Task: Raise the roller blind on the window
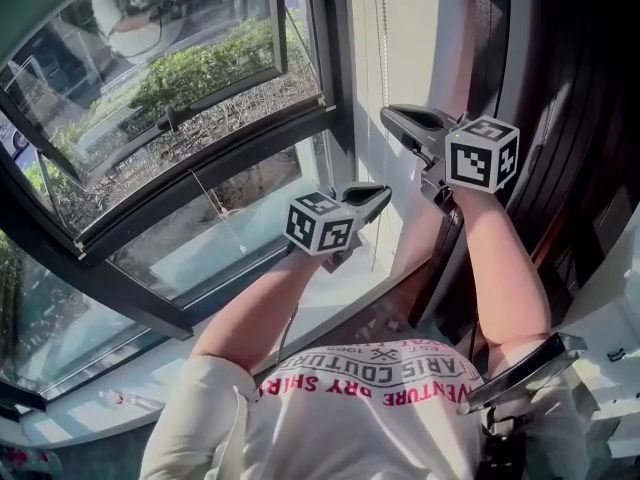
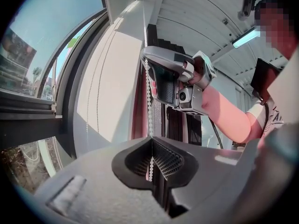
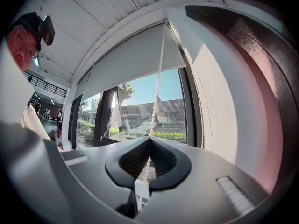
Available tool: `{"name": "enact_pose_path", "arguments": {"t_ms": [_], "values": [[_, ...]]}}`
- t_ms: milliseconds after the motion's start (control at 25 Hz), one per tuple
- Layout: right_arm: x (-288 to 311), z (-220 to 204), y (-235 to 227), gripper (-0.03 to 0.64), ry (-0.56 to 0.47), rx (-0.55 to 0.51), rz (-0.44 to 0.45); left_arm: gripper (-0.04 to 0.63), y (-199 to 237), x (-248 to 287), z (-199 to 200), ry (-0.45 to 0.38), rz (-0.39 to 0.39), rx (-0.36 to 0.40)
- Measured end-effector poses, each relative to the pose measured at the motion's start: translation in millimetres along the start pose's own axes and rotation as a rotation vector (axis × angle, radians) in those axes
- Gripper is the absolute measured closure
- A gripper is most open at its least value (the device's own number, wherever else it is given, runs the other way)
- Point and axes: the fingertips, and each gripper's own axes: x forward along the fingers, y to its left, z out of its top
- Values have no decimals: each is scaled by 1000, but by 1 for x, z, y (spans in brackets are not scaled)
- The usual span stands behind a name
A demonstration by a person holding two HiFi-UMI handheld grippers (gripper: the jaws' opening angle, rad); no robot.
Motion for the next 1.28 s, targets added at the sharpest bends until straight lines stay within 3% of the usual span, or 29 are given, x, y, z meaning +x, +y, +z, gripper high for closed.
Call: {"name": "enact_pose_path", "arguments": {"t_ms": [400, 880, 1280], "values": [[-7, -16, -11, 612, 17, -15, -31, 589, -4, 13, -14, 28, -22, -11], [-15, -104, -11, 612, 118, 65, -37, 589, -6, 23, -101, 163, -27, -90], [-15, -193, 9, 612, 292, 110, -28, 588, -10, 14, -188, 312, -24, -171]]}}
